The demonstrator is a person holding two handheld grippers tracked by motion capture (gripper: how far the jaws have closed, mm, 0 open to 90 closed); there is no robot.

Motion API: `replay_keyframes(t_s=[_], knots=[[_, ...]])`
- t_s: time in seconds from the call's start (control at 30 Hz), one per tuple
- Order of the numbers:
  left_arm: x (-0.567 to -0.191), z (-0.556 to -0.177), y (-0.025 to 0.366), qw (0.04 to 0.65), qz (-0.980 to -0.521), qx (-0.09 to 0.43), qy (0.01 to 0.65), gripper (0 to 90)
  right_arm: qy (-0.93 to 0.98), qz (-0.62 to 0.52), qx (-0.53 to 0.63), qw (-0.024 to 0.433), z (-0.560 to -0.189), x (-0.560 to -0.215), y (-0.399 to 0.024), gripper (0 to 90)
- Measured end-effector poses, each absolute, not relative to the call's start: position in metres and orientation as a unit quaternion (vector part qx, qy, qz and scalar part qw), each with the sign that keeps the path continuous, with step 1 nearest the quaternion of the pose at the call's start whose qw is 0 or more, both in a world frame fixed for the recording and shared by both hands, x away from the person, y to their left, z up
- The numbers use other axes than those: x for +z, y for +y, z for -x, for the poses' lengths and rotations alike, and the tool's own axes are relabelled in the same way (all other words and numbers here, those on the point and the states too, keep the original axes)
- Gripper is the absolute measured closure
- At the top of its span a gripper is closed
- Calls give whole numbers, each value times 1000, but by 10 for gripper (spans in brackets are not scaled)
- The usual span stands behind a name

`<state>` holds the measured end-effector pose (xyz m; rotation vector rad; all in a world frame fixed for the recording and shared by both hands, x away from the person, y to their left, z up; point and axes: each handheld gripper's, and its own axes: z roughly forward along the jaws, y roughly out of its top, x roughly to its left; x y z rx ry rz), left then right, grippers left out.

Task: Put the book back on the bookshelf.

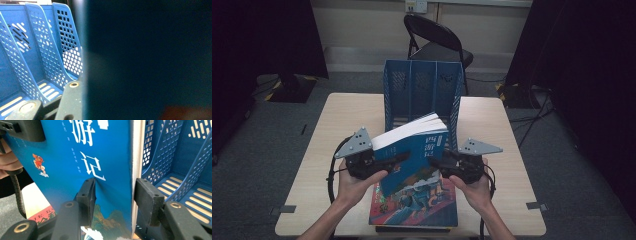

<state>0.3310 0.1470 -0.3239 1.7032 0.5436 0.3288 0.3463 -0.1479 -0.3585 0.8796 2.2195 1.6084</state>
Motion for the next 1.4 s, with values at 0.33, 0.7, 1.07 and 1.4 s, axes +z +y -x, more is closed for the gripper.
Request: replay_keyframes(t_s=[0.33, 0.7, 1.07, 1.4], knots=[[-325, -331, 150, 611, -737, 156, 242, 599, 762, -306, 559, 116, -346, -361, -155, 524], [-322, -342, 155, 605, -730, 144, 283, 609, 766, -337, 534, 122, -337, -373, -188, 492], [-323, -331, 167, 606, -723, 153, 294, 612, 757, -369, 527, 115, -339, -395, -208, 461], [-319, -331, 176, 598, -721, 146, 320, 613, 756, -377, 523, 109, -341, -401, -212, 448]])
